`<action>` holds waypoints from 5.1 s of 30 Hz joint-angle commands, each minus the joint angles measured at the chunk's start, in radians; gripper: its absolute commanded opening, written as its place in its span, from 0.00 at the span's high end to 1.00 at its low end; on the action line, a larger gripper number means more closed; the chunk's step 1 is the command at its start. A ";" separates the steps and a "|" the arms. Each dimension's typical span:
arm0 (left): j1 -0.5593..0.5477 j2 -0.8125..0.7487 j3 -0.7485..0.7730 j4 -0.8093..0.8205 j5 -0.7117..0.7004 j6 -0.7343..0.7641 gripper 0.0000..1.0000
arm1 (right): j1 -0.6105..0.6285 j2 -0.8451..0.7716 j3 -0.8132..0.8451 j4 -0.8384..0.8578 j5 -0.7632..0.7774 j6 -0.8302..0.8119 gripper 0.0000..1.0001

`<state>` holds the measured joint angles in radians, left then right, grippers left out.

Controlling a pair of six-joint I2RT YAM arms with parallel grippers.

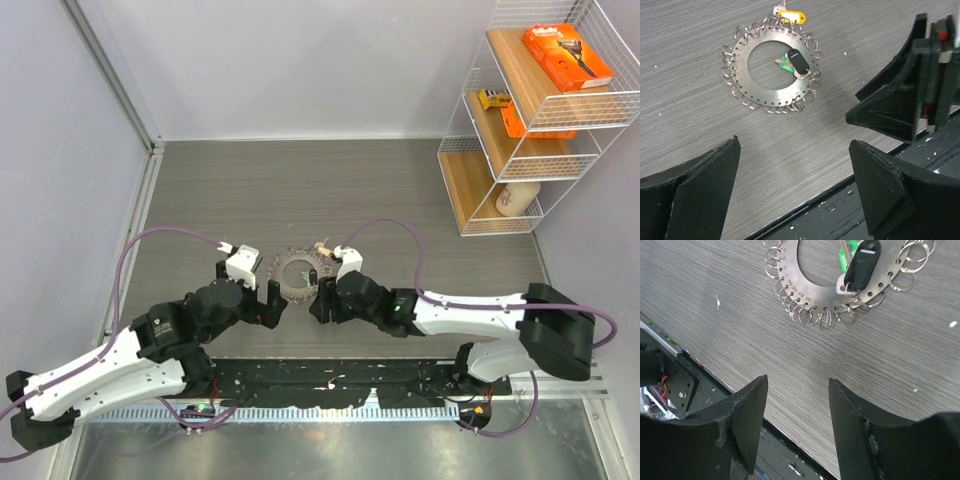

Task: Put the keys on the keyring

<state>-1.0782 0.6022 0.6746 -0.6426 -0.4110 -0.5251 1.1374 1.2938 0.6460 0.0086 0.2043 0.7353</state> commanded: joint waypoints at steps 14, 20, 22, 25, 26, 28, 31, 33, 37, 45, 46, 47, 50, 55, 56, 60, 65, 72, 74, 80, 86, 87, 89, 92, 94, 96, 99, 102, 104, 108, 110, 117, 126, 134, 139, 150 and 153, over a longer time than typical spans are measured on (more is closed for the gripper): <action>-0.003 -0.130 -0.012 -0.088 -0.023 -0.024 0.01 | 0.016 0.300 0.053 0.251 0.076 0.231 0.49; -0.003 -0.119 -0.012 -0.081 -0.011 -0.019 0.01 | 0.016 0.326 0.061 0.266 0.127 0.250 0.53; -0.003 -0.111 -0.010 -0.080 -0.009 -0.018 0.01 | 0.016 0.331 0.064 0.260 0.142 0.253 0.55; -0.003 -0.104 -0.007 -0.081 -0.006 -0.018 0.01 | 0.016 0.335 0.076 0.240 0.173 0.251 0.56; -0.003 -0.104 -0.006 -0.083 -0.006 -0.015 0.01 | 0.015 0.334 0.075 0.234 0.179 0.250 0.56; -0.003 -0.104 -0.003 -0.080 -0.008 -0.015 0.01 | 0.012 0.334 0.070 0.235 0.193 0.251 0.57; -0.003 -0.102 0.002 -0.083 -0.008 -0.012 0.01 | 0.005 0.338 0.064 0.252 0.199 0.253 0.58; -0.002 -0.098 0.006 -0.086 -0.009 -0.012 0.01 | 0.004 0.348 0.069 0.257 0.196 0.256 0.60; -0.003 -0.090 0.014 -0.091 -0.017 -0.007 0.01 | -0.002 0.371 0.075 0.269 0.193 0.262 0.61; -0.002 -0.078 0.025 -0.098 -0.020 -0.004 0.01 | -0.014 0.400 0.072 0.295 0.190 0.268 0.65; -0.002 -0.078 0.023 -0.100 -0.020 -0.004 0.01 | -0.016 0.403 0.070 0.298 0.187 0.269 0.65; -0.003 -0.079 0.025 -0.100 -0.018 -0.004 0.01 | -0.018 0.404 0.067 0.303 0.187 0.269 0.66; -0.002 -0.073 0.031 -0.101 -0.023 -0.003 0.01 | -0.024 0.407 0.063 0.309 0.184 0.271 0.69; -0.003 -0.064 0.031 -0.103 -0.023 -0.003 0.01 | -0.030 0.398 0.049 0.314 0.184 0.273 0.81; -0.002 -0.064 0.031 -0.100 -0.025 -0.006 0.01 | -0.030 0.397 0.046 0.315 0.182 0.273 0.83; -0.003 -0.056 0.033 -0.097 -0.023 -0.006 0.01 | -0.031 0.392 0.037 0.314 0.187 0.269 0.94; -0.003 -0.047 0.034 -0.089 -0.011 -0.001 0.01 | -0.030 0.372 0.038 0.317 0.181 0.194 0.94; -0.003 -0.080 0.057 -0.072 0.092 0.048 0.01 | -0.030 0.135 0.053 0.156 0.141 -0.135 0.94; -0.002 -0.099 0.065 -0.049 0.142 0.069 0.01 | -0.030 0.052 0.055 0.092 0.121 -0.217 0.94; -0.002 -0.125 0.089 0.021 0.299 0.119 0.01 | -0.030 -0.149 0.098 -0.114 0.015 -0.414 0.94; -0.003 -0.108 0.118 0.095 0.481 0.160 0.01 | -0.031 -0.254 0.179 -0.289 -0.115 -0.542 0.94; -0.002 -0.105 0.121 0.109 0.523 0.166 0.01 | -0.030 -0.273 0.197 -0.326 -0.149 -0.551 0.94; -0.003 -0.101 0.129 0.127 0.575 0.178 0.01 | -0.030 -0.300 0.227 -0.375 -0.189 -0.588 0.94; -0.003 -0.090 0.140 0.158 0.630 0.200 0.01 | -0.030 -0.329 0.280 -0.450 -0.285 -0.648 0.94; -0.002 -0.081 0.144 0.178 0.675 0.208 0.01 | -0.028 -0.350 0.326 -0.528 -0.345 -0.680 0.94; -0.003 -0.070 0.149 0.207 0.710 0.211 0.01 | -0.027 -0.363 0.369 -0.574 -0.400 -0.711 0.94; -0.002 -0.055 0.149 0.257 0.748 0.214 0.01 | -0.007 -0.366 0.443 -0.631 -0.456 -0.757 0.94; -0.003 -0.045 0.151 0.294 0.765 0.221 0.01 | 0.005 -0.357 0.504 -0.668 -0.470 -0.764 0.94; -0.003 -0.039 0.152 0.329 0.782 0.223 0.01 | 0.012 -0.350 0.544 -0.673 -0.500 -0.763 0.94; -0.003 -0.027 0.163 0.391 0.796 0.217 0.01 | 0.031 -0.338 0.609 -0.682 -0.513 -0.758 0.94; -0.003 -0.024 0.164 0.426 0.799 0.211 0.01 | 0.051 -0.332 0.632 -0.684 -0.510 -0.755 0.94; -0.002 -0.001 0.164 0.529 0.804 0.189 0.02 | 0.084 -0.317 0.662 -0.659 -0.493 -0.738 0.94; -0.003 0.041 0.168 0.580 0.854 0.178 0.12 | 0.091 -0.309 0.693 -0.605 -0.513 -0.695 0.94; -0.003 0.050 0.152 0.636 0.899 0.168 0.16 | 0.093 -0.306 0.713 -0.552 -0.554 -0.659 0.94; -0.003 0.048 0.145 0.686 0.920 0.166 0.18 | 0.093 -0.301 0.721 -0.536 -0.563 -0.649 0.94; -0.002 0.057 0.137 0.709 0.949 0.158 0.25 | 0.094 -0.287 0.747 -0.516 -0.556 -0.636 0.94; -0.002 0.054 0.138 0.695 0.951 0.160 0.25 | 0.096 -0.291 0.756 -0.516 -0.546 -0.634 0.94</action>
<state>-1.0782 0.6575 0.8040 0.0109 0.5167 -0.3595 1.2251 1.0149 1.3384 -0.5934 -0.3424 0.0856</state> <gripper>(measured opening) 0.755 0.067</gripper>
